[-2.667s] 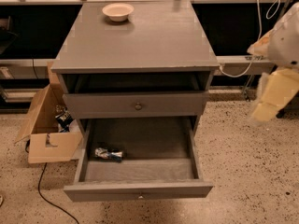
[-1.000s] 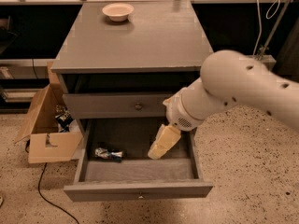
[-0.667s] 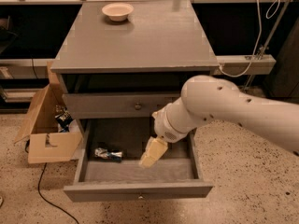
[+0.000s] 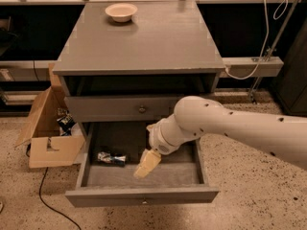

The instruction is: Pick redbull can from middle drawer and place on counter

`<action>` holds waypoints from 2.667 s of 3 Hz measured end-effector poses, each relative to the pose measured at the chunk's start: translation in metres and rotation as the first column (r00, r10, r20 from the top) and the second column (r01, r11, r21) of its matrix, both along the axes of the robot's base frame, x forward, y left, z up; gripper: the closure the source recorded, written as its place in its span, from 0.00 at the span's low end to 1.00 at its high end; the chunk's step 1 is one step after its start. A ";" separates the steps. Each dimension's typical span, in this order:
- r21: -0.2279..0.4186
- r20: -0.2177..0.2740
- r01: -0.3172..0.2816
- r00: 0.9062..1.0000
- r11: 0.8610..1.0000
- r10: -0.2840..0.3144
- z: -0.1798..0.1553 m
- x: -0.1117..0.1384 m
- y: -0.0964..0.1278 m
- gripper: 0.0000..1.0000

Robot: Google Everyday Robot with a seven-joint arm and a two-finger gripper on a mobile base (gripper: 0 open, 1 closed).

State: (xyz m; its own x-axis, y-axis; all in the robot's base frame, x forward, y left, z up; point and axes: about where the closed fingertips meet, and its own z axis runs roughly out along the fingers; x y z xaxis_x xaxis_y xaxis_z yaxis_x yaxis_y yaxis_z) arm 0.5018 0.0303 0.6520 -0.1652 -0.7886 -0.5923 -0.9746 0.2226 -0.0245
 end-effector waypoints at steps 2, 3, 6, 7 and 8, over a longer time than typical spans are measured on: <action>0.015 -0.036 0.023 0.999 1.000 -0.022 -0.064 0.018 0.016 0.00; 0.030 -0.028 0.064 0.998 0.998 -0.063 -0.123 0.042 0.033 0.00; 0.130 0.009 0.159 0.987 0.979 -0.161 -0.235 0.113 0.080 0.00; 0.173 -0.008 0.157 0.987 0.972 -0.158 -0.251 0.121 0.104 0.00; 0.207 -0.012 0.135 0.991 0.969 -0.136 -0.256 0.127 0.131 0.00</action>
Offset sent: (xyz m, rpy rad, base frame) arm 0.0493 0.0352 -0.1393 0.0599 0.0535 -0.0732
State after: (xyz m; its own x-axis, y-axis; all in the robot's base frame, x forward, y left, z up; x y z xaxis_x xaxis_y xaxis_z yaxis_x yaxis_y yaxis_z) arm 0.6288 0.1613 0.3956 -0.2606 -0.6195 -0.7405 -0.9349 0.3532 0.0336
